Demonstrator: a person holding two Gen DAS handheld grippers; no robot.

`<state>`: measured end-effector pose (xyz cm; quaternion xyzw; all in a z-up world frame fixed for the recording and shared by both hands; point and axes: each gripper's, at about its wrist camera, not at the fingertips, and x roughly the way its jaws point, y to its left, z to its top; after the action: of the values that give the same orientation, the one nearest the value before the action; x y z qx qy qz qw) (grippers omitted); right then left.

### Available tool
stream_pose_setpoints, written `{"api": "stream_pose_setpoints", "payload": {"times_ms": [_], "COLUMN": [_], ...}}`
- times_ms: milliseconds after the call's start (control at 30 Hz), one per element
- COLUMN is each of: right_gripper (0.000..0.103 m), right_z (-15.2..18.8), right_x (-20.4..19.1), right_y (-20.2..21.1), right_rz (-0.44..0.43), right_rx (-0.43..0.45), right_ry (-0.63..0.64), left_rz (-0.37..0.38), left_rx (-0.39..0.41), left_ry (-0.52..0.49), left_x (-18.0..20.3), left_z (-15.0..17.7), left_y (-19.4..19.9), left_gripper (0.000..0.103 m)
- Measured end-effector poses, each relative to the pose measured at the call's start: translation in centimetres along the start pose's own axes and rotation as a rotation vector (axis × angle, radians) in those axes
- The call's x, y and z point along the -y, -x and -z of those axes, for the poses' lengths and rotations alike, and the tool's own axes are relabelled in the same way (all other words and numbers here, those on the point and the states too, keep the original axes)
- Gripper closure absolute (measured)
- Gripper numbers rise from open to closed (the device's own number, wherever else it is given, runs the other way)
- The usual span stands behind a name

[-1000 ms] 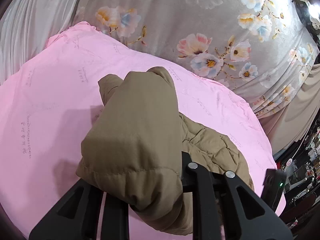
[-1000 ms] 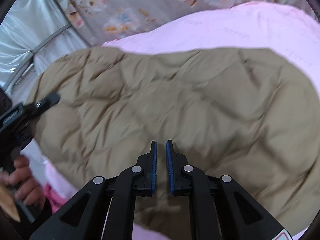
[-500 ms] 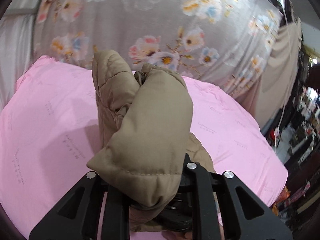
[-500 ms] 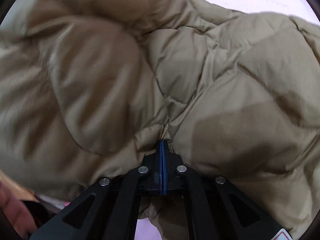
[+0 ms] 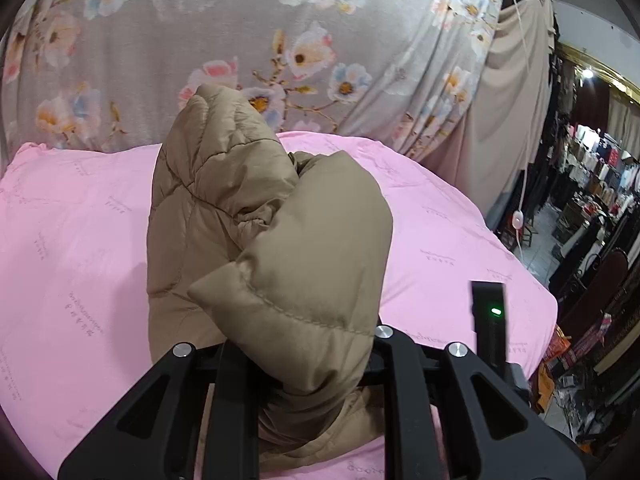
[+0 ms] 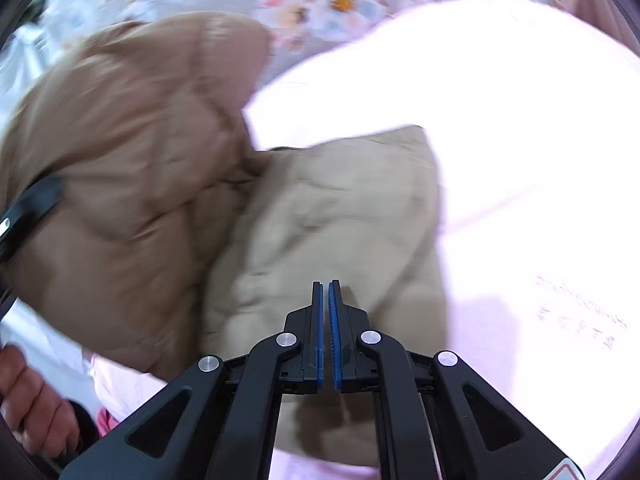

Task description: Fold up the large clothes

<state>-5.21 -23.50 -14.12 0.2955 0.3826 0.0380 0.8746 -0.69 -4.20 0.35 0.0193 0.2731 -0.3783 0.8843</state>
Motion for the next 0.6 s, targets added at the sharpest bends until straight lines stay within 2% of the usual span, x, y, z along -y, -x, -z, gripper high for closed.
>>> {"api": "stream_pose_setpoints", "payload": {"times_ms": [100,267,400,500,600], "right_gripper": [0.097,0.1,0.1,0.099,0.096], "right_z": [0.4,-0.1,-0.1,0.0,-0.1], "right_x": [-0.4,-0.7,0.9,2.8,4.7], "right_y": [-3.0,-6.2,-4.6,-0.9,3.8], "right_rz": [-0.066,-0.18,-0.244,-0.232,-0.103], "right_rx": [-0.061,-0.061,-0.057,-0.007,0.067], "right_ry": [0.007,0.002,-0.061,-0.099,-0.106], "left_rz": [0.025,0.039,0.049,0.073,0.073], "left_rx": [-0.016,-0.053,-0.101,-0.154,-0.19], "left_ry": [-0.025,-0.08,-0.116,-0.115,-0.13], "left_x": [1.3,3.2,4.8,5.6,6.7], "left_z": [0.2,0.9,1.8,2.5,3.5], "left_y": [-0.4,-1.3,-3.3,-5.4,-7.1], "left_gripper": [0.086,0.086,0.086,0.086,0.085]}}
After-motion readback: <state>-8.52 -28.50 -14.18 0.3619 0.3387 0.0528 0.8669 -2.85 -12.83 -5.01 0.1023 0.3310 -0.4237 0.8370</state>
